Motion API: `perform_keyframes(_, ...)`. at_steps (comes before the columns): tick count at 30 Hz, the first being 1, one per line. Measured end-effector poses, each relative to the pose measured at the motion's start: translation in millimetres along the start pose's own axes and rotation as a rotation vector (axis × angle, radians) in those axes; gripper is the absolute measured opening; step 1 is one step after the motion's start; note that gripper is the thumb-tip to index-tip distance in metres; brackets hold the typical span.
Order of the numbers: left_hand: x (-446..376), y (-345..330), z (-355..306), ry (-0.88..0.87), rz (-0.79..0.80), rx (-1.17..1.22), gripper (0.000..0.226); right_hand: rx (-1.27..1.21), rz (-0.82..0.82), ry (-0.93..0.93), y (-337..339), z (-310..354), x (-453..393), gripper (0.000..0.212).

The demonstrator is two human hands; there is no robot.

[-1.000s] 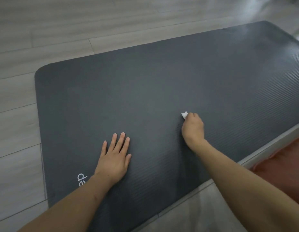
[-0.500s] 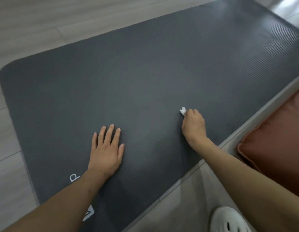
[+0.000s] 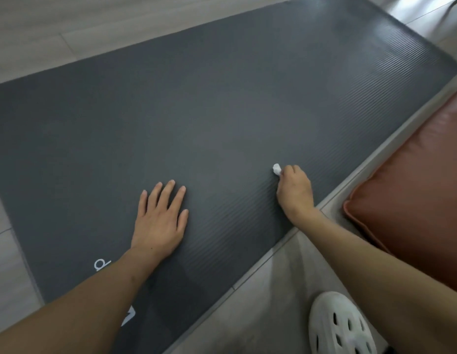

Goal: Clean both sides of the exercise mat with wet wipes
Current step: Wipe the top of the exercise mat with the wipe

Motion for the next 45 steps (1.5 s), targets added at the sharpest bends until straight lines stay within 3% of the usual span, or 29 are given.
perform_keyframes(2,1,-2,-9,-0.027,0.001,0.008,0.064,-0.078,-0.047,0.008,-4,42,46,0.016)
perform_keyframes(5,2,-9,-15,-0.028,-0.001,0.006,0.063,-0.205,0.164,0.335,-12,117,147,0.014)
perform_keyframes(8,1,-10,-15,-0.03,-0.012,-0.011,0.063,-0.165,0.198,0.58,-9,103,139,0.011)
perform_keyframes(9,2,-9,-16,-0.039,-0.01,-0.023,0.063,-0.125,0.156,0.54,-9,81,112,0.01)
perform_keyframes(13,7,-8,-22,-0.092,-0.012,-0.042,0.061,0.037,0.005,0.072,4,-25,10,0.008)
perform_keyframes(15,6,-8,-28,-0.1,-0.011,-0.03,0.06,0.013,-0.049,-0.003,10,-20,20,0.008)
perform_keyframes(17,-1,-7,-33,-0.099,-0.006,-0.009,0.059,-0.077,-0.043,0.017,7,28,67,0.012)
perform_keyframes(20,-13,-11,-38,-0.146,0.026,-0.022,0.063,-0.224,0.194,0.33,-2,109,168,0.013)
perform_keyframes(23,-19,-15,-36,-0.171,0.053,-0.057,0.066,-0.214,0.207,0.545,-5,89,159,0.011)
perform_keyframes(25,-18,-17,-35,-0.175,0.058,-0.067,0.066,-0.136,0.132,0.415,-1,38,103,0.011)
perform_keyframes(27,-17,-16,-35,-0.168,0.055,-0.058,0.065,-0.025,0.053,0.155,9,-20,44,0.01)
perform_keyframes(29,-16,-14,-37,-0.165,0.051,-0.05,0.065,0.011,0.013,0.013,17,-47,25,0.009)
perform_keyframes(33,-17,-13,-37,-0.156,0.058,-0.053,0.065,-0.15,0.011,0.014,5,29,101,0.014)
perform_keyframes(36,-18,-13,-40,-0.156,0.051,-0.045,0.065,-0.274,0.25,0.369,2,108,195,0.013)
perform_keyframes(38,-18,-13,-39,-0.156,0.052,-0.039,0.065,-0.287,0.276,0.519,4,97,193,0.011)
perform_keyframes(40,-17,-14,-39,-0.16,0.056,-0.047,0.065,-0.204,0.217,0.456,7,53,152,0.009)
perform_keyframes(43,-15,-14,-38,-0.153,0.069,-0.044,0.064,-0.075,0.083,0.138,16,-28,78,0.008)
perform_keyframes(45,-14,-13,-39,-0.153,0.069,-0.039,0.065,-0.051,0.009,0.04,19,-40,71,0.007)
Point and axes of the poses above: each hand's wrist, its own x-axis away from the middle knuckle, its own y-axis out of the back of the hand, z = x × y, the point moved 4 cm from there along -x, towards the middle knuckle, and after that the axes turned 2 degrees about y, right-handed, at the moved point
